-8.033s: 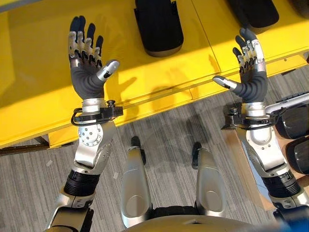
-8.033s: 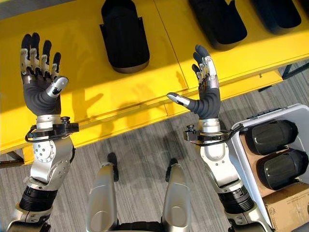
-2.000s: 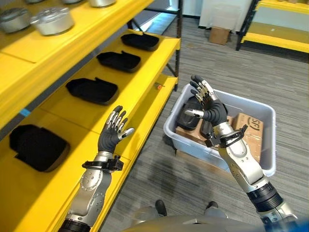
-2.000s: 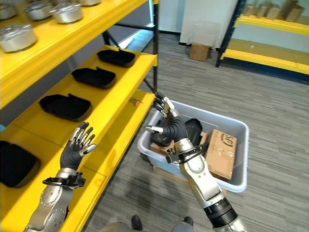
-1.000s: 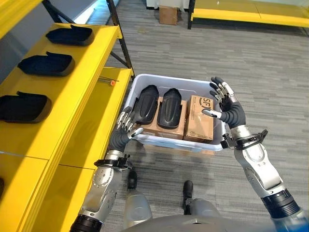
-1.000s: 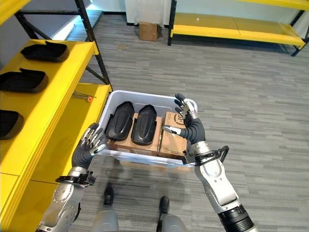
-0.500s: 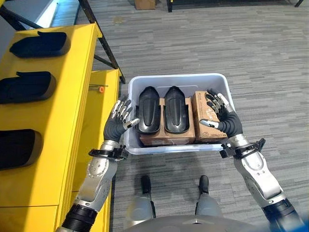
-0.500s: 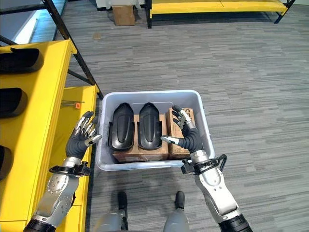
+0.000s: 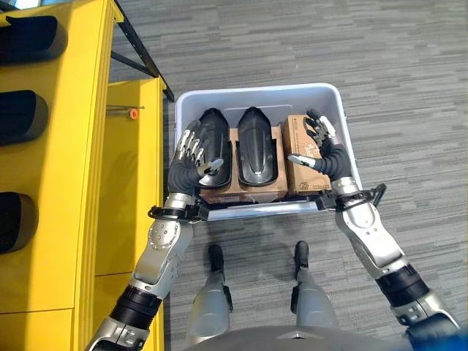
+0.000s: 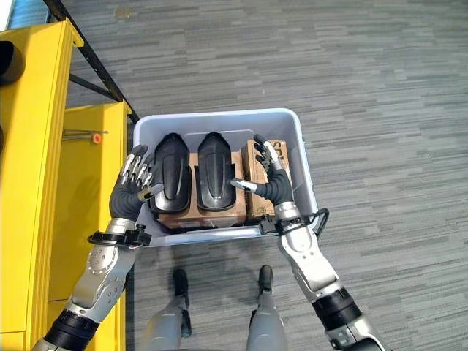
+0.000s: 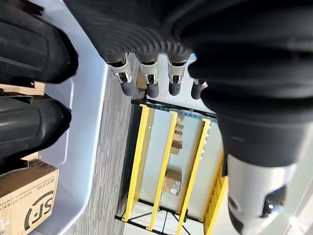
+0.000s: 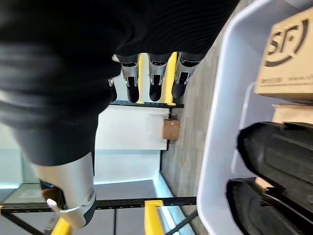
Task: Move parts from the plastic box to the shelf.
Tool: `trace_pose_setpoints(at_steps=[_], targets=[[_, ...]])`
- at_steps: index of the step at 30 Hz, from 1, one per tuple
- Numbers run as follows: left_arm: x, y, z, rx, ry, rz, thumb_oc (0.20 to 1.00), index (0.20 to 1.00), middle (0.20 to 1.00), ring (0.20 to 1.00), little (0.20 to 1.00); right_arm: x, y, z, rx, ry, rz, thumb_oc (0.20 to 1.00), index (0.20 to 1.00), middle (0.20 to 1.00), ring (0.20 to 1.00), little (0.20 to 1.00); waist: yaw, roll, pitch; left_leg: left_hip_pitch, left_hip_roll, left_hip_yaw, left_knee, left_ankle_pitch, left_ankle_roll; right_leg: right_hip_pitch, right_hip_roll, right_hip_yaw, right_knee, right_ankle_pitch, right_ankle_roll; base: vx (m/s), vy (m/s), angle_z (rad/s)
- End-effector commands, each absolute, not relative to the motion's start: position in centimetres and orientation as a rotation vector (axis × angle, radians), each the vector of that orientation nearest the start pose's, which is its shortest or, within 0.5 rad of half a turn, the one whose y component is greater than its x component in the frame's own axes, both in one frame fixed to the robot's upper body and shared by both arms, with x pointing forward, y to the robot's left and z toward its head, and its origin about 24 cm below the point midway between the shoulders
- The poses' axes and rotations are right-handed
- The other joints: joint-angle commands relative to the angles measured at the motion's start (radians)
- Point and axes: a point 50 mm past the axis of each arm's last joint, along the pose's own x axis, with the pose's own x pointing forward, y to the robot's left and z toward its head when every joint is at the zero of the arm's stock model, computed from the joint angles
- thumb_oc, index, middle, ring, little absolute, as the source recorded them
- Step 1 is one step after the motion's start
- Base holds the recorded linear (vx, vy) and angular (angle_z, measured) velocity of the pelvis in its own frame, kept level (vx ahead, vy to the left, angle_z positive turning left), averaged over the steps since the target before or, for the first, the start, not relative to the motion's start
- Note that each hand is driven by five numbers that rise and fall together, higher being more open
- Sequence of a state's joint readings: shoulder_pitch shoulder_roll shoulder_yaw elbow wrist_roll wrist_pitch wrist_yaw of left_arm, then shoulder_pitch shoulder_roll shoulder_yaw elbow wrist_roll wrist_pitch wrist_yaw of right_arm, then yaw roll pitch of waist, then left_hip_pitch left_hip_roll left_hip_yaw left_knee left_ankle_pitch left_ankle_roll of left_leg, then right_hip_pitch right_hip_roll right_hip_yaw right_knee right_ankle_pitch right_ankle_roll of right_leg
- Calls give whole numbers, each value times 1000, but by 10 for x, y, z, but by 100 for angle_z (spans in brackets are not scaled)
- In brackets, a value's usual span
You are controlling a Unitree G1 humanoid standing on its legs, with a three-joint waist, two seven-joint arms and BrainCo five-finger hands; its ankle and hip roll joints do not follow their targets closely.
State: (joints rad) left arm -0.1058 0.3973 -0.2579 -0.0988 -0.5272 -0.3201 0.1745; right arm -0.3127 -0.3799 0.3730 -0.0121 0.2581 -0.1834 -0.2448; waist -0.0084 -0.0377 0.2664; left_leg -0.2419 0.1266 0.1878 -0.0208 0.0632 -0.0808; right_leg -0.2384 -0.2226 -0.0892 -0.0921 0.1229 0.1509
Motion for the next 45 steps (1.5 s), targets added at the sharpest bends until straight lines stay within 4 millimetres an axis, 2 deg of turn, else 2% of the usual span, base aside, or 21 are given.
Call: trace_pose_setpoints(at_steps=[1,13,19,23,31,40,45], targets=[[259,156,143,-223,-545,-150,1000,1000,1000,1000,1000,297,-105,162,-41,-556,187,1000,1000,1000,1000,1000,13,-6,34,-76,38,-25,108,-20,4,45,-48,-24,42,-68,9,-23,-9,5],[264,149,144,-231,-540,-148,1000,1000,1000,1000,1000,305,-79,164,0,-533,224,1000,1000,1000,1000,1000,35,5,87,-121,26,-39,111,-12,7,8,-54,-30,52,-60,7,-7,0,2],[264,148,149,-243,-559,-144,1000,1000,1000,1000,1000,315,-84,164,-13,-522,160,1000,1000,1000,1000,1000,46,15,107,-145,17,-49,113,-7,7,-6,-59,-41,55,-56,8,-7,8,7],[265,144,151,-254,-569,-147,1000,1000,1000,1000,1000,326,-98,169,-43,-535,44,1000,1000,1000,1000,1000,56,28,129,-167,9,-55,110,-2,9,-20,-63,-45,53,-50,10,-1,2,2],[265,138,152,-263,-574,-162,1000,1000,1000,1000,1000,336,-107,180,-79,-569,-46,1000,1000,1000,1000,1000,64,35,153,-188,6,-56,111,-1,11,-41,-65,-45,59,-48,10,-1,4,2],[265,137,153,-259,-576,-159,1000,1000,1000,1000,1000,341,-108,171,-83,-521,-72,1000,1000,1000,1000,1000,62,35,162,-196,7,-57,115,-3,12,-52,-65,-42,64,-50,8,0,0,0],[265,139,153,-260,-582,-151,1000,1000,1000,1000,1000,345,-106,157,-86,-458,-72,1000,1000,1000,1000,1000,65,38,168,-197,5,-58,117,-7,11,-51,-65,-42,65,-54,8,2,1,-1]])
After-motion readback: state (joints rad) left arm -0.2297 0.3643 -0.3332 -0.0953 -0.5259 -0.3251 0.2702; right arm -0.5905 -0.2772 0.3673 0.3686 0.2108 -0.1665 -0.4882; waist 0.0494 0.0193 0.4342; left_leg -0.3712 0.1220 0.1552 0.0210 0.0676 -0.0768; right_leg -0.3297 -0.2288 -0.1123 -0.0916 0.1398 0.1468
